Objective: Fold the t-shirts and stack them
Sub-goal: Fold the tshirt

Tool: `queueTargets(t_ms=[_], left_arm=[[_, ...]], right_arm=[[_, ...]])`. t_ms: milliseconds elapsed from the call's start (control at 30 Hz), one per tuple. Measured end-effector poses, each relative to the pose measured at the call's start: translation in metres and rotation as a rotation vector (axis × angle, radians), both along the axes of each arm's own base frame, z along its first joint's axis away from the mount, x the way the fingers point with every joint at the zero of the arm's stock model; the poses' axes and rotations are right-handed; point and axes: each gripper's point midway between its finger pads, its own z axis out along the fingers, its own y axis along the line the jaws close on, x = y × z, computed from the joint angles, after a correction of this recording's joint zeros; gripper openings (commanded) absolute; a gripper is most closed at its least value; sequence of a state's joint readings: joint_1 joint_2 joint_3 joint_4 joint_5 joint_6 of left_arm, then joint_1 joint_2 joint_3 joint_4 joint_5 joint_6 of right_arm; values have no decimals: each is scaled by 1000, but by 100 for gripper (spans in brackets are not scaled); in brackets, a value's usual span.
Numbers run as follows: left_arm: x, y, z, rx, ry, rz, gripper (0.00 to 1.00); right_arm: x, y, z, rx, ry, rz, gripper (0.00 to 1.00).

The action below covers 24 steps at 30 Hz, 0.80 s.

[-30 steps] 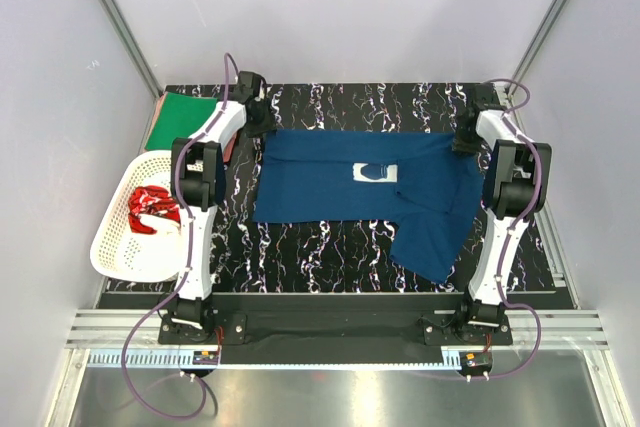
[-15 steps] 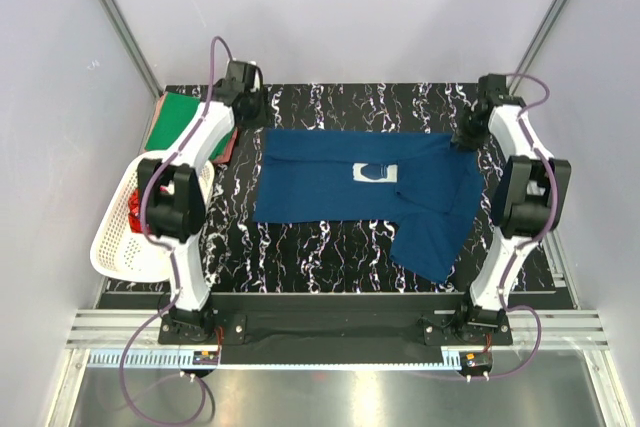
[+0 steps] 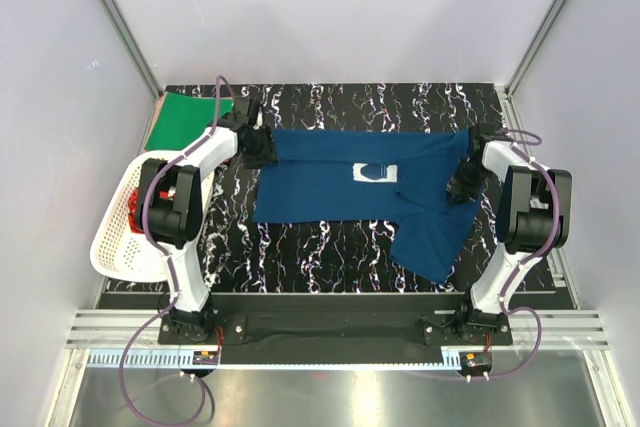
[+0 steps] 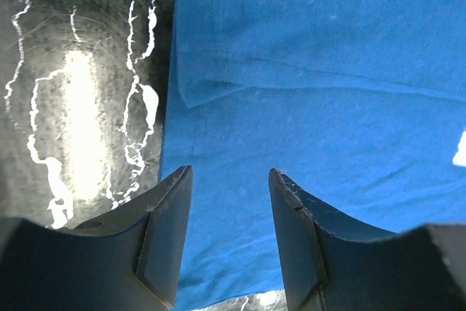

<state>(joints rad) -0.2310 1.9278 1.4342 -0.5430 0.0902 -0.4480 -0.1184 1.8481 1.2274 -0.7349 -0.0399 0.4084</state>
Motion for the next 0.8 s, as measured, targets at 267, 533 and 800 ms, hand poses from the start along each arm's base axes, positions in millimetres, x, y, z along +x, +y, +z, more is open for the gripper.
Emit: queueTargets(t_ms=[267, 533, 800], left_arm=[[-14, 12, -22, 14, 73, 73, 50], [-37, -17, 56, 18, -88, -35, 52], [-106, -45, 75, -83, -148, -170, 52]], right_arm=[[-6, -10, -9, -56, 3, -27, 32], [-20, -9, 61, -57, -89, -189, 42], [-113, 30, 65, 58, -53, -326, 44]])
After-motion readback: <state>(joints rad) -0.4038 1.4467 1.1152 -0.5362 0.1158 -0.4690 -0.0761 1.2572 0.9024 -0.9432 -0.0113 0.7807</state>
